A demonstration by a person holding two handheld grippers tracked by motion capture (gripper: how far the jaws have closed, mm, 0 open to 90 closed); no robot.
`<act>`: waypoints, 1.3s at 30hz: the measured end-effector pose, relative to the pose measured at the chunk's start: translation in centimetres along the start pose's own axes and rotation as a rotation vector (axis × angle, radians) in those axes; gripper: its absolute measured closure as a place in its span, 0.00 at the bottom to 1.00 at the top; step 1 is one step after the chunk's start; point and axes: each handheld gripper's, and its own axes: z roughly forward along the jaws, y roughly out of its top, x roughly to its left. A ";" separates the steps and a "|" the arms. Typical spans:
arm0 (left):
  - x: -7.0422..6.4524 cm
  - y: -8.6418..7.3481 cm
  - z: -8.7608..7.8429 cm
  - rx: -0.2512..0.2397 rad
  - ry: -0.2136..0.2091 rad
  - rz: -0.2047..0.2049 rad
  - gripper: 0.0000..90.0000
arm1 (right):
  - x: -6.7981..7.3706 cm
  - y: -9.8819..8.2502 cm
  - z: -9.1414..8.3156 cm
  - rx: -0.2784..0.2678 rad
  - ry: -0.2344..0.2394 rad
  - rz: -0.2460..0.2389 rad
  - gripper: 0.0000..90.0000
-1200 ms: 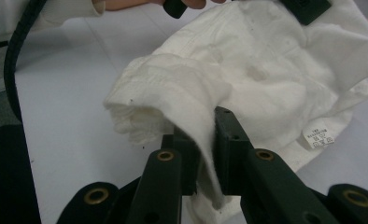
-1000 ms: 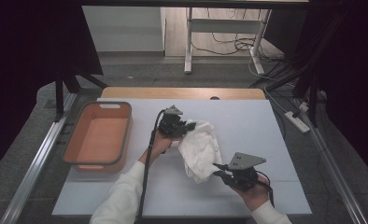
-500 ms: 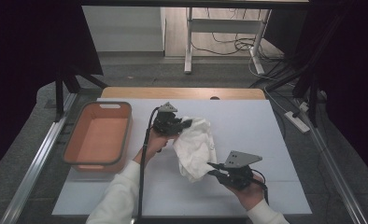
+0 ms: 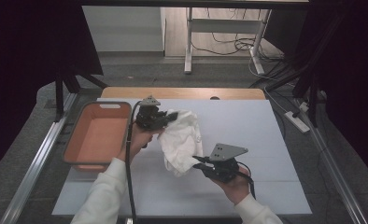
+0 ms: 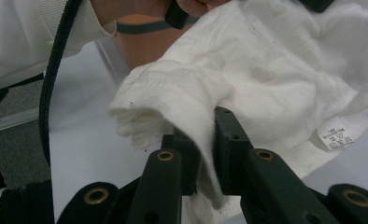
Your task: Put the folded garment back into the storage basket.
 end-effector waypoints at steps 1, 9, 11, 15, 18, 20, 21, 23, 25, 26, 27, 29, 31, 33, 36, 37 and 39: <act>0.2 0.1 -0.4 -0.002 0.005 0.002 0.86 | 0.1 0.3 0.2 -0.004 0.002 -0.004 0.89; 1.5 0.3 -3.1 -0.022 0.042 -0.008 0.86 | 0.8 2.1 2.5 -0.029 0.031 -0.024 0.89; 1.8 0.3 -3.8 -0.025 0.049 -0.011 0.86 | 0.9 2.5 3.0 -0.030 0.040 -0.027 0.89; 2.4 0.2 -5.0 -0.028 0.068 -0.012 0.86 | 1.3 3.4 4.1 -0.024 0.052 -0.042 0.89; 2.9 0.1 -5.9 -0.031 0.082 -0.018 0.86 | 1.4 4.0 4.8 -0.028 0.061 -0.042 0.89; 3.3 0.0 -6.5 -0.034 0.090 -0.025 0.86 | 1.6 4.4 5.3 -0.033 0.065 -0.042 0.89; 3.5 0.0 -6.8 -0.034 0.093 -0.027 0.86 | 1.6 4.6 5.6 -0.032 0.068 -0.042 0.89; 3.9 -0.1 -7.3 -0.034 0.102 -0.030 0.86 | 1.8 5.0 6.1 -0.032 0.071 -0.046 0.89; 4.2 -0.2 -7.9 -0.032 0.114 -0.027 0.86 | 2.1 5.4 6.7 -0.031 0.077 -0.050 0.89; 4.4 -0.2 -8.2 -0.031 0.119 -0.026 0.86 | 2.2 5.7 7.0 -0.028 0.081 -0.055 0.89; 4.5 -0.2 -8.5 -0.032 0.125 -0.027 0.86 | 2.3 5.9 7.3 -0.028 0.083 -0.059 0.89; 4.8 -0.2 -9.2 -0.036 0.136 -0.028 0.86 | 2.5 6.5 7.8 -0.030 0.091 -0.064 0.89; 5.2 -0.2 -9.9 -0.039 0.146 -0.029 0.86 | 2.7 7.0 8.4 -0.033 0.099 -0.064 0.89; 5.6 -0.3 -10.5 -0.045 0.155 -0.034 0.86 | 2.9 7.4 9.0 -0.039 0.107 -0.062 0.89; 6.2 -0.5 -11.4 -0.047 0.165 -0.039 0.86 | 3.1 8.0 9.8 -0.038 0.117 -0.064 0.89; 6.4 -0.6 -11.7 -0.048 0.170 -0.042 0.86 | 3.2 8.1 10.1 -0.039 0.120 -0.068 0.89; 6.8 -0.8 -12.3 -0.050 0.177 -0.048 0.86 | 3.3 8.5 10.6 -0.038 0.124 -0.072 0.89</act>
